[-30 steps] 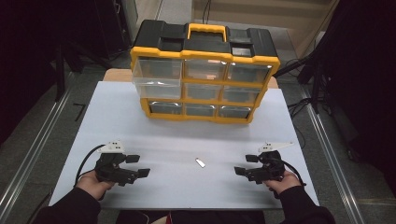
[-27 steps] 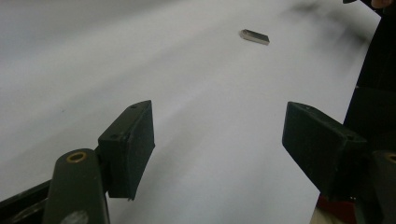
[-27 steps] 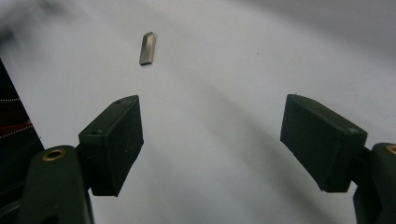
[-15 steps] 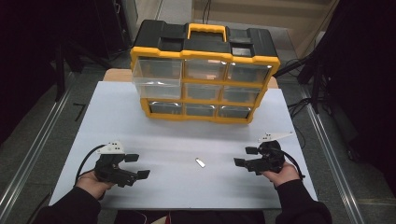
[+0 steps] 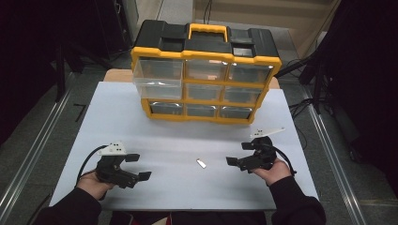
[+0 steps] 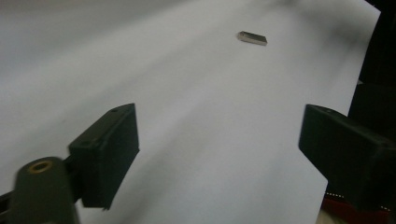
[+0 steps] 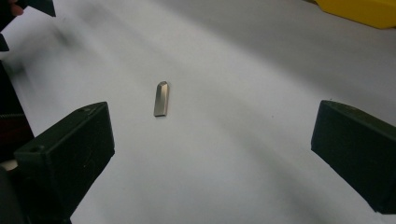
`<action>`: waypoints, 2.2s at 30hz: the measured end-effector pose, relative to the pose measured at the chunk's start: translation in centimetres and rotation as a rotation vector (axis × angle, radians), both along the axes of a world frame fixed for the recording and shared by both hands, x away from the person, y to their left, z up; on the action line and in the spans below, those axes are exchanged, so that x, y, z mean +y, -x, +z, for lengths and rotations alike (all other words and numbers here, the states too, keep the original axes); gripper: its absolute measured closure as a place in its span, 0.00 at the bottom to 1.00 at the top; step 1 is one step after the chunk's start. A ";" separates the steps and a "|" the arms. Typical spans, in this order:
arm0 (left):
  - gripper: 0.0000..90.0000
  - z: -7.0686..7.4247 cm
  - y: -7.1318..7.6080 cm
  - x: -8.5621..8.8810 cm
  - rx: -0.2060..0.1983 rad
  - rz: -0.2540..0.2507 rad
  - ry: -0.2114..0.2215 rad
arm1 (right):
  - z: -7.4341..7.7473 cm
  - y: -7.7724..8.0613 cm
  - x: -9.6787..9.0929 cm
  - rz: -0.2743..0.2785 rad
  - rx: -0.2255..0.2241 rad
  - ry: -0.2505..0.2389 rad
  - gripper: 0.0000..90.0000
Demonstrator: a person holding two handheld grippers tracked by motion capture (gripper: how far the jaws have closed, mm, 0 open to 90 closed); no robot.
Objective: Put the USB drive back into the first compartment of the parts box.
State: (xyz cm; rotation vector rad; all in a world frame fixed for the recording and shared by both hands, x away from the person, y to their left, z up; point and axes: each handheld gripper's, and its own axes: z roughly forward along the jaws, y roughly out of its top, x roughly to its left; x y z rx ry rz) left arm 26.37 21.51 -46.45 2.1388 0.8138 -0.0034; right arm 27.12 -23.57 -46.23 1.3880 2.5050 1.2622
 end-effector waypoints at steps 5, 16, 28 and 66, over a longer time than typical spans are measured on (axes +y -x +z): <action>0.17 -0.1 -0.1 0.1 0.008 0.014 -0.002 | 0.1 -0.6 1.5 0.015 -0.007 0.033 0.00; 0.18 -0.1 -0.2 0.1 0.024 0.013 0.008 | 0.5 -1.4 3.4 0.034 -0.017 0.050 0.00; 0.18 -0.1 -0.2 0.2 0.027 0.006 0.008 | 0.9 -2.1 5.2 0.061 -0.025 0.061 0.00; 0.18 0.0 -0.1 0.2 0.024 0.002 0.016 | -0.4 -3.3 9.5 0.100 0.008 0.114 0.00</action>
